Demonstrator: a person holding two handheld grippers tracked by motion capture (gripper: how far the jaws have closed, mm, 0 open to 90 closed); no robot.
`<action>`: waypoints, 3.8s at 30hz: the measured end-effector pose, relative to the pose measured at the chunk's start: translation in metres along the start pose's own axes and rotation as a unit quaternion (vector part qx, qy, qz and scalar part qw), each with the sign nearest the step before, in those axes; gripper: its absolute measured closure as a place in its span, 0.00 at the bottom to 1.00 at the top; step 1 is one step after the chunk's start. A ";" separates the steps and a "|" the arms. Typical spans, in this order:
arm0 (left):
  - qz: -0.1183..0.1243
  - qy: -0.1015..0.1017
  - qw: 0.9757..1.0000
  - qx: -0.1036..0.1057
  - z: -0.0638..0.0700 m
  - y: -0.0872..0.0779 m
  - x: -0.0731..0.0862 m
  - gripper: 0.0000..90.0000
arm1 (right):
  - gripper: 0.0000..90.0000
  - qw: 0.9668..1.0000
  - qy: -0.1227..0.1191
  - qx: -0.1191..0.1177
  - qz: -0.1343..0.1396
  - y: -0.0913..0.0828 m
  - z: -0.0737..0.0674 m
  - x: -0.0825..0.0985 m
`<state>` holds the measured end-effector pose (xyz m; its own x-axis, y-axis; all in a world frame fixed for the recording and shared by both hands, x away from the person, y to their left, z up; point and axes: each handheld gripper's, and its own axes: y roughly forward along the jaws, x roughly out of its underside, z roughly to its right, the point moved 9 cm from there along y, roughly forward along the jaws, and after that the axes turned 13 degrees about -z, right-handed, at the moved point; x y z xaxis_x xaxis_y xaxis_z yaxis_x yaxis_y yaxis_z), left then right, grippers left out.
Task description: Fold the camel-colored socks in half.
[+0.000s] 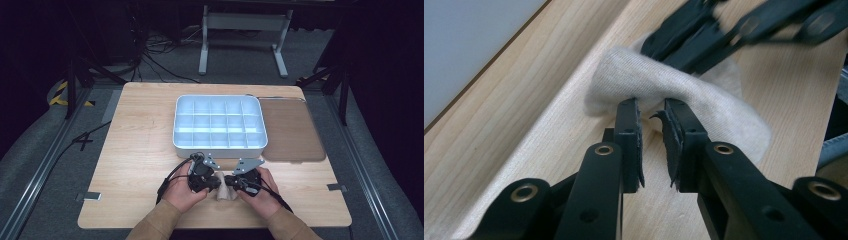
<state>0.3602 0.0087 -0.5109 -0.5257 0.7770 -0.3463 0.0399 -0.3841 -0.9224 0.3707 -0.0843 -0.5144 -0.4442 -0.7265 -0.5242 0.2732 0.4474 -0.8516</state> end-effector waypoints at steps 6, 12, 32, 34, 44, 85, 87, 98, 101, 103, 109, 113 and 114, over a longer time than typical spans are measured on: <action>-0.005 0.008 1.000 -0.003 0.003 0.000 -0.004 0.86 | 0.93 0.999 0.035 -0.018 -0.005 -0.027 0.014 0.013; -0.005 0.013 1.000 0.004 0.006 0.000 -0.008 0.86 | 0.99 0.994 0.072 -0.022 -0.075 -0.027 0.019 0.040; 0.009 0.057 0.998 0.019 0.022 0.008 -0.024 0.85 | 0.99 0.993 0.082 -0.042 -0.076 -0.011 0.011 0.046; 0.006 0.065 0.998 0.022 0.024 0.009 -0.026 0.85 | 0.99 0.993 0.082 -0.042 -0.075 -0.011 0.011 0.046; 0.003 0.076 0.997 0.026 0.026 0.015 -0.031 0.83 | 0.99 0.993 0.083 -0.041 -0.077 -0.011 0.010 0.050; -0.003 0.081 0.997 -0.004 0.021 0.031 -0.030 0.39 | 0.59 0.990 0.137 -0.027 0.017 -0.033 0.024 0.029; -0.001 0.076 0.997 0.003 0.023 0.033 -0.029 0.36 | 0.57 0.989 0.141 -0.029 0.020 -0.029 0.023 0.027; 0.002 0.070 0.998 0.000 0.022 0.032 -0.026 0.36 | 0.51 0.984 0.168 -0.064 -0.008 -0.007 0.023 0.034; 0.002 0.068 0.998 0.001 0.021 0.033 -0.025 0.36 | 0.50 0.982 0.173 -0.073 -0.006 -0.004 0.023 0.034; 0.004 0.066 0.998 0.001 0.021 0.033 -0.025 0.36 | 0.50 0.980 0.180 -0.083 -0.006 -0.002 0.021 0.034; 0.002 0.068 0.998 -0.005 0.020 0.032 -0.023 0.34 | 0.57 0.973 0.197 -0.116 0.003 0.003 0.019 0.033; 0.001 0.068 0.998 -0.008 0.020 0.031 -0.022 0.34 | 0.69 0.967 0.210 -0.146 0.004 0.003 0.016 0.033; 0.000 0.070 0.998 -0.009 0.019 0.031 -0.022 0.34 | 0.72 0.965 0.211 -0.153 0.005 0.003 0.015 0.033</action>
<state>0.3563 -0.0295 -0.5283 -0.4024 0.8390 -0.3663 0.0569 -0.3764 -0.9247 0.3702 -0.1146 -0.5341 -0.7683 -0.4732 -0.4311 0.0428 0.6340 -0.7722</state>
